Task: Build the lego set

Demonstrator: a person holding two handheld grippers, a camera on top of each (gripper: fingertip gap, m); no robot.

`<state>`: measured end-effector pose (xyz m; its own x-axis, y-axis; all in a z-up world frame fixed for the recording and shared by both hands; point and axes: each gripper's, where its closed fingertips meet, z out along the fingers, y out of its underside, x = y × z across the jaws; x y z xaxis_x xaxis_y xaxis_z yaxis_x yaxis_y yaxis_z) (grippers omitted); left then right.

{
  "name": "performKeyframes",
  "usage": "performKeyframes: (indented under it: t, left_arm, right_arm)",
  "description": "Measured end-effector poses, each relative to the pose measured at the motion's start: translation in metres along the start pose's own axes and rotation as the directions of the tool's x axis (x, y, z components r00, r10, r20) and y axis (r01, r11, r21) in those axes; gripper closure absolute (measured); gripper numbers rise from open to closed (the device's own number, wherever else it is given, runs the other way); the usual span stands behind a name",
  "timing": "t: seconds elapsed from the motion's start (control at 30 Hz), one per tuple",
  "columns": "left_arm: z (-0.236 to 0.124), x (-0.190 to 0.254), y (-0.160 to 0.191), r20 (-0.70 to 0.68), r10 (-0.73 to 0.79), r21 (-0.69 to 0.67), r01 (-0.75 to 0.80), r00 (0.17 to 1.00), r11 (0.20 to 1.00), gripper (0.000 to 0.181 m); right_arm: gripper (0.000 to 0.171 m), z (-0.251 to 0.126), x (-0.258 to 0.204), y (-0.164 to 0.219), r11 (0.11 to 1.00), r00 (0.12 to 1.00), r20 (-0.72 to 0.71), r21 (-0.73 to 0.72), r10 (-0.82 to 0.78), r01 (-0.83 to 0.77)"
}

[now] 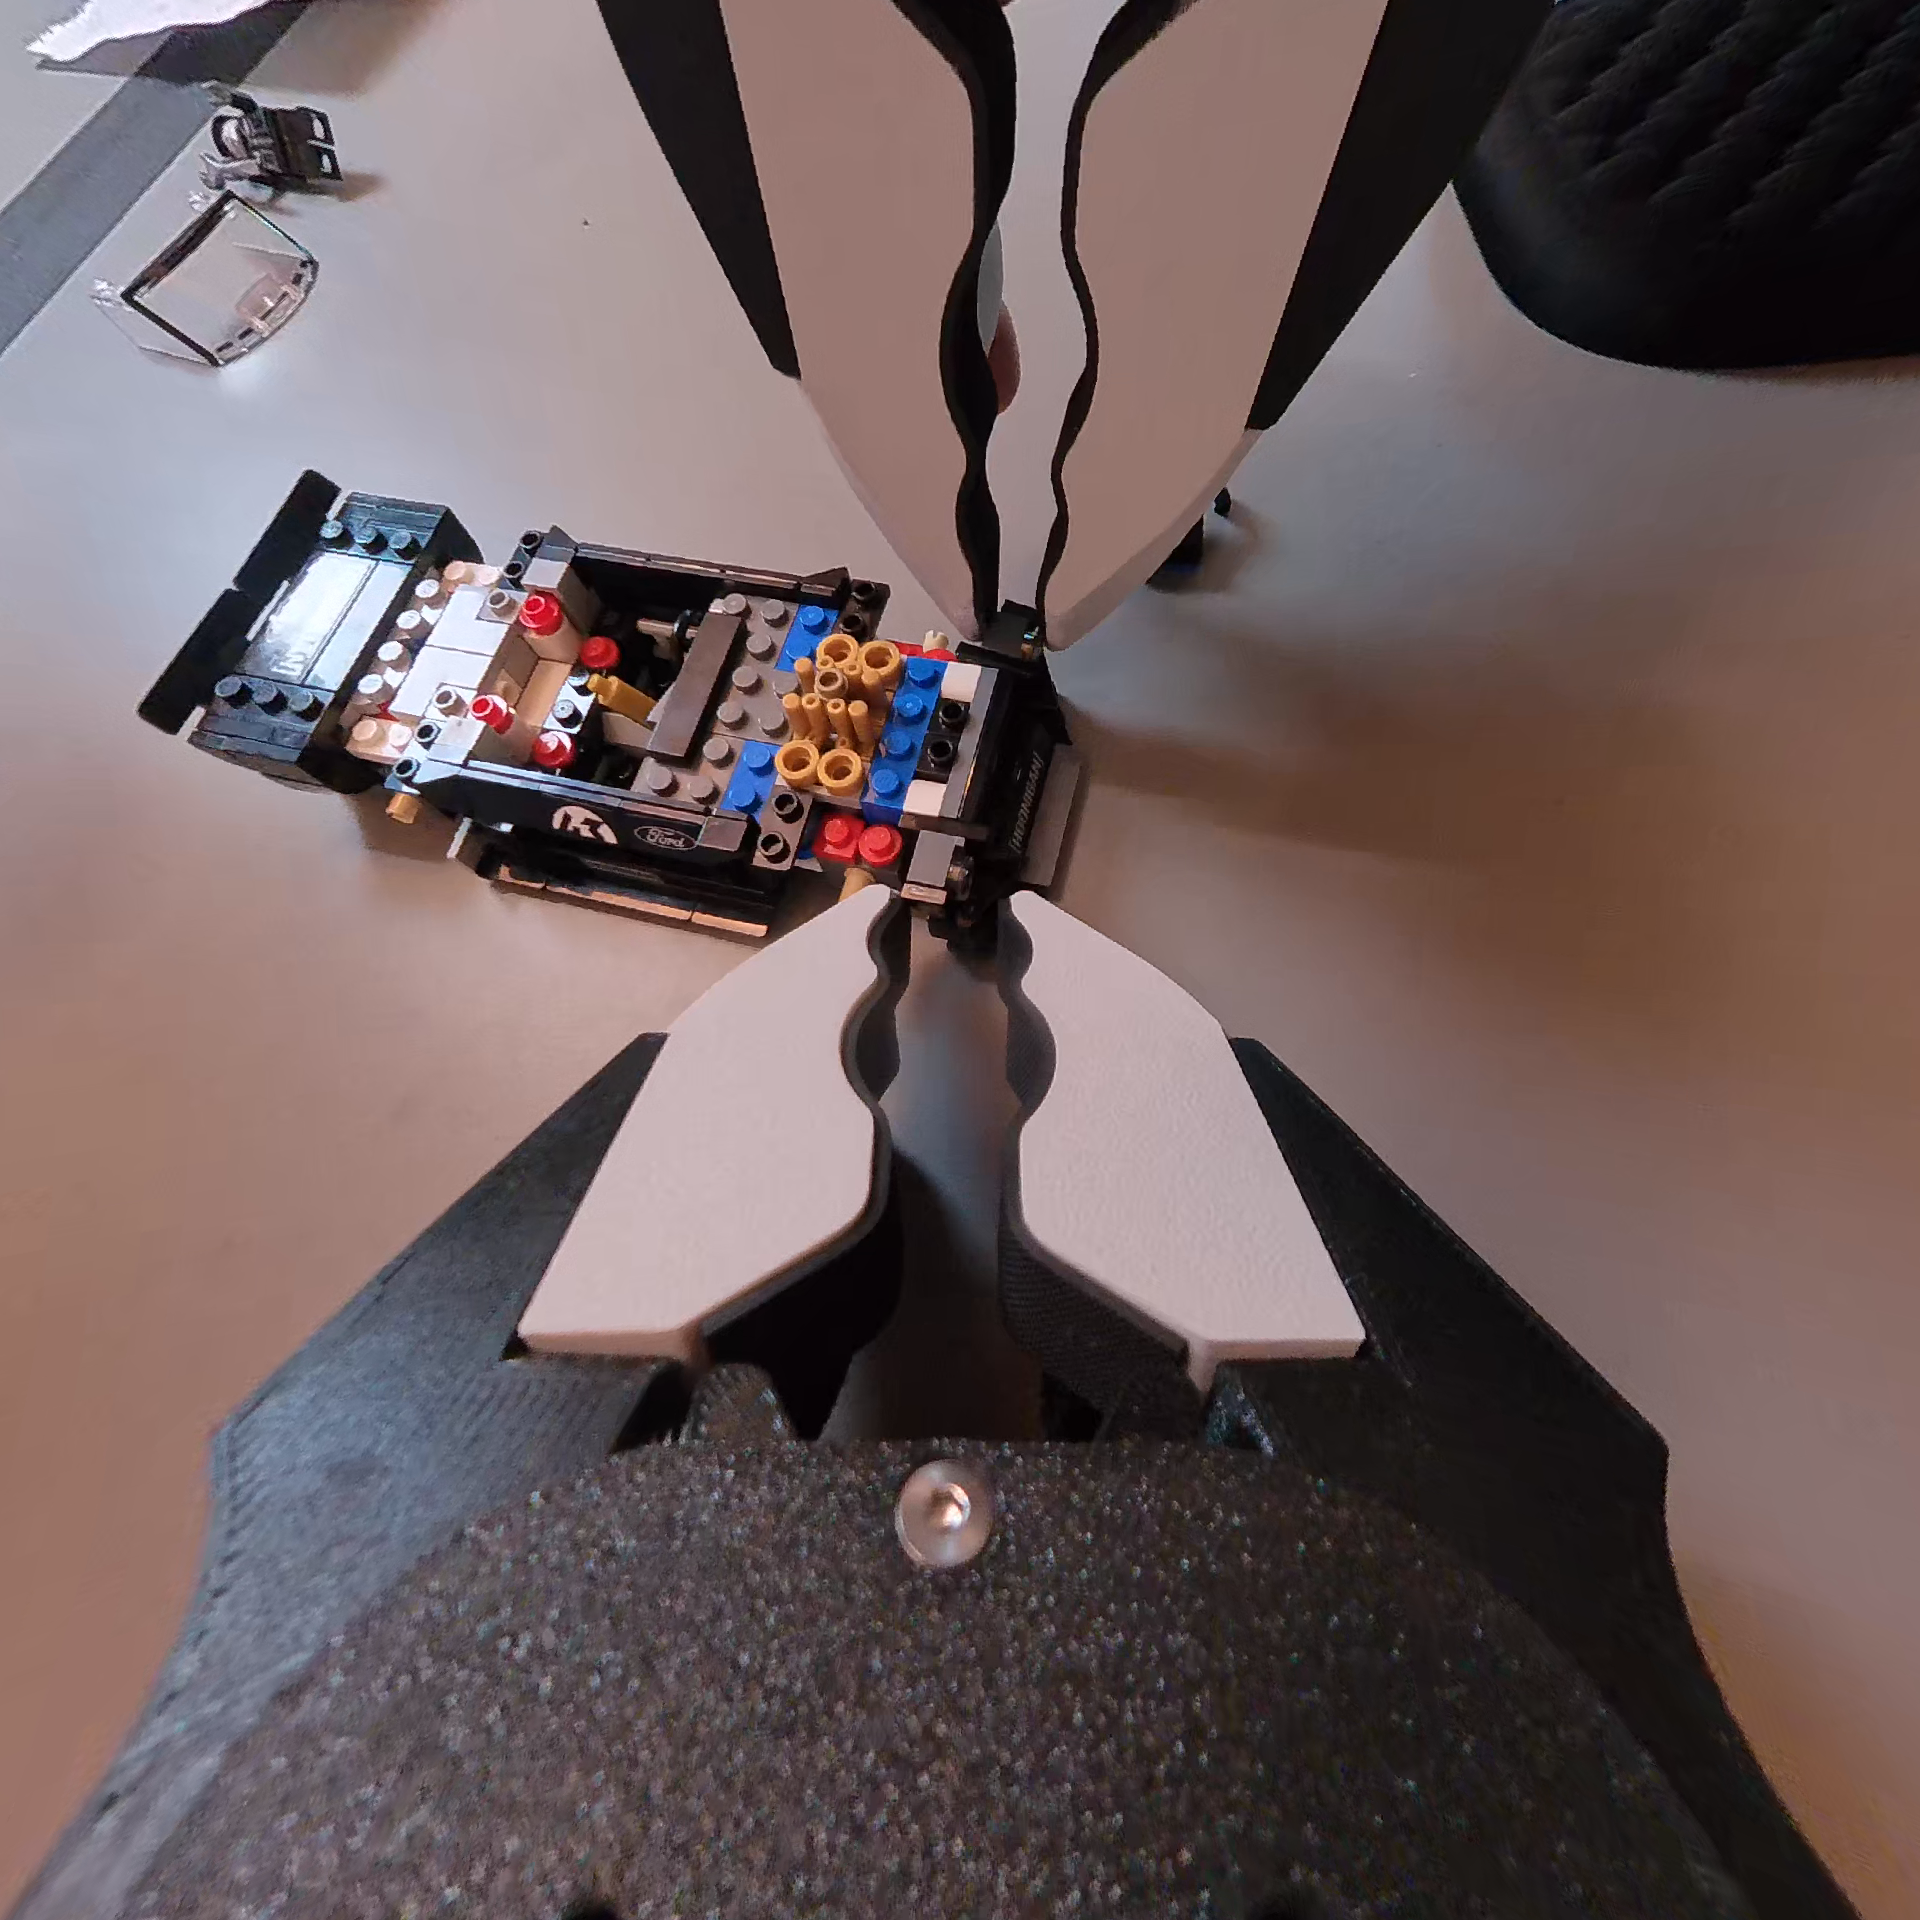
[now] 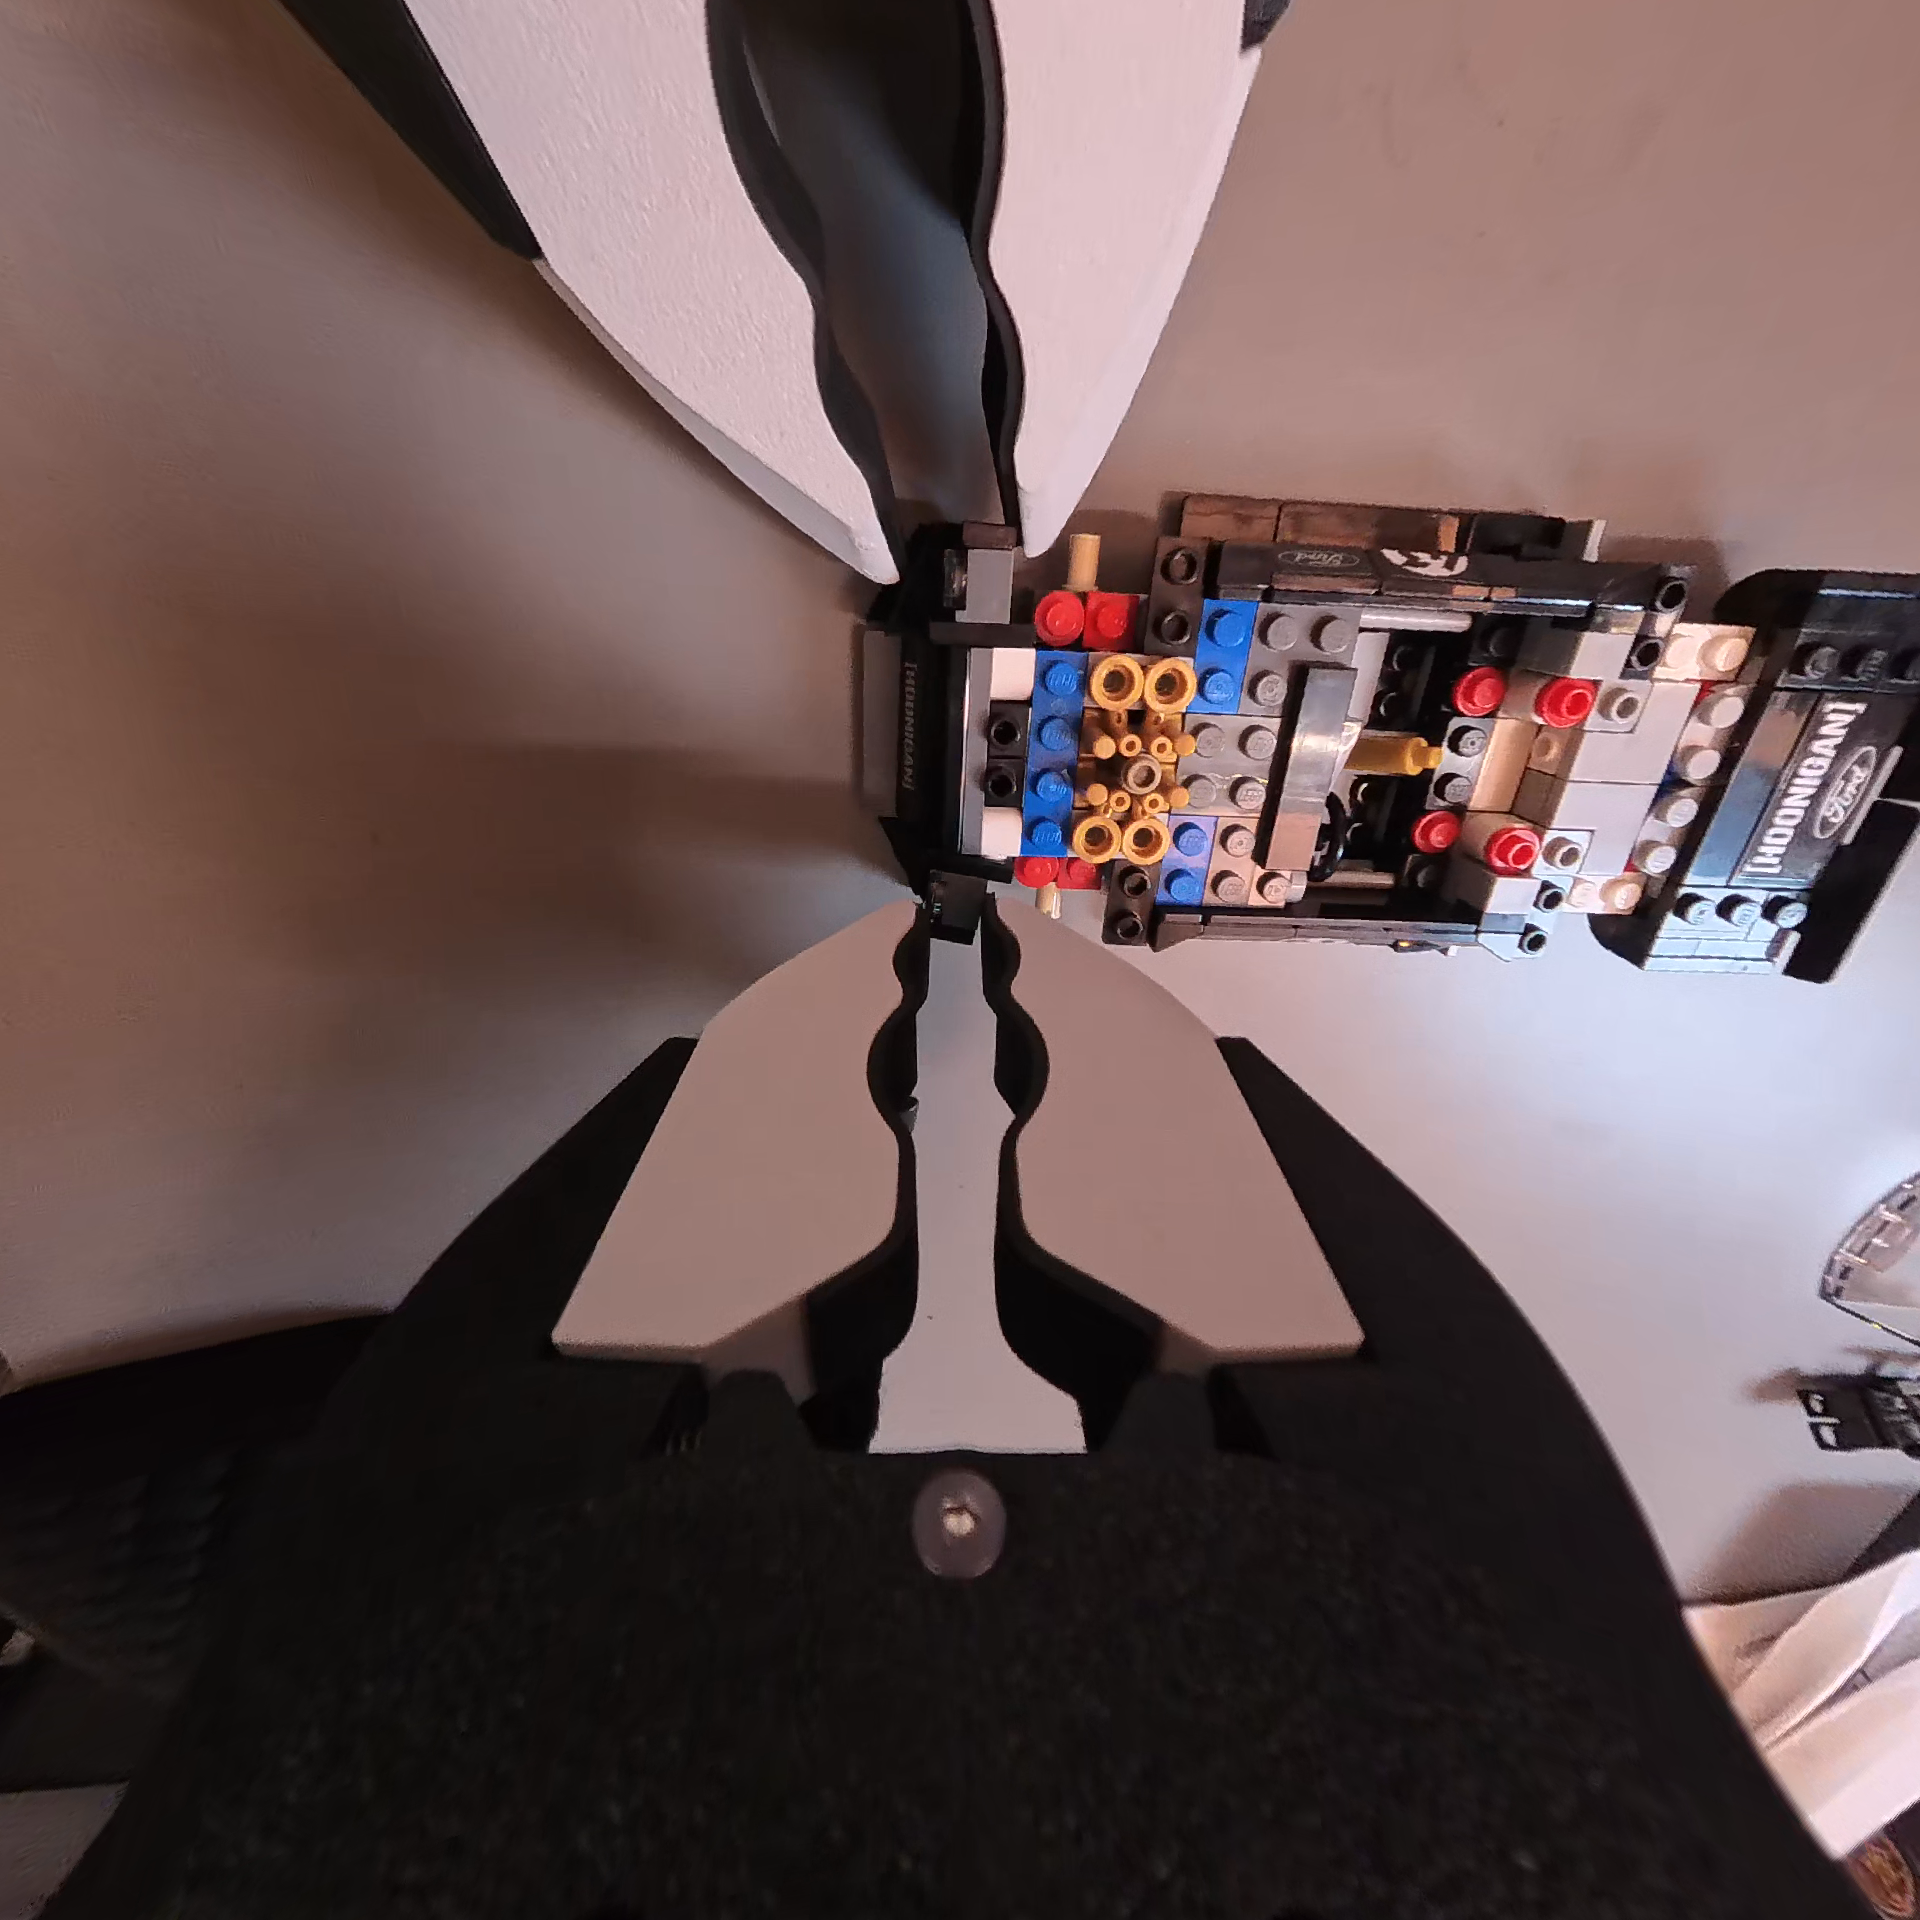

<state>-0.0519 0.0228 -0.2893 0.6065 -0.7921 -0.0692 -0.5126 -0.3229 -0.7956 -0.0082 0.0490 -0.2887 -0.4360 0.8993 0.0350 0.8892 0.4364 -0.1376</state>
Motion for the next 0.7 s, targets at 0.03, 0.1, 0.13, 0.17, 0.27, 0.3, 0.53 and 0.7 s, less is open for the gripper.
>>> performKeyframes:
  t: [0.03,0.1,0.13,0.17,0.27,0.3,0.53,0.7]
  left_arm:
    - [0.0,0.0,0.0001,0.002,0.001,-0.001,-0.001,1.0,1.0,0.166]
    - [0.0001,-0.0001,0.0004,0.002,0.002,-0.002,-0.002,1.0,1.0,0.166]
    - [0.0001,-0.0001,0.0005,0.002,0.0,-0.003,0.0,1.0,1.0,0.166]
    - [0.0,-0.0002,0.0005,0.002,-0.001,-0.002,0.001,1.0,1.0,0.166]
    - [-0.0004,0.0,0.0002,-0.002,0.0,0.002,0.0,1.0,1.0,0.166]
    - [-0.0007,-0.0001,0.0004,-0.003,0.001,0.002,-0.001,1.0,1.0,0.166]
    - [-0.003,-0.0004,-0.0017,-0.01,-0.008,0.022,0.008,1.0,1.0,0.164]
    - [-0.0028,-0.0021,-0.0027,-0.01,-0.021,0.027,0.022,1.0,0.999,0.164]
  right_arm:
    - [0.162,0.0001,0.0,-0.0003,1.0,1.0,-0.002,0.0,-0.009,0.009]
    - [0.162,0.0005,0.0001,-0.0007,1.0,1.0,-0.006,0.001,-0.028,0.028]
    - [0.162,0.0006,0.0002,-0.0008,0.999,0.999,-0.009,0.004,-0.04,0.04]
    - [0.161,0.0006,0.0005,-0.0009,0.999,0.999,-0.01,0.01,-0.049,0.049]
    - [0.162,0.0002,0.0015,-0.0001,0.998,0.999,0.003,0.037,-0.054,0.054]
    - [0.162,0.0002,0.0019,0.0003,0.997,0.998,0.007,0.047,-0.055,0.055]
    - [0.161,0.0004,0.0033,0.0014,0.993,0.998,-0.001,0.101,-0.065,0.065]
    - [0.159,0.0006,0.0016,0.0008,0.988,0.998,-0.007,0.145,-0.06,0.061]
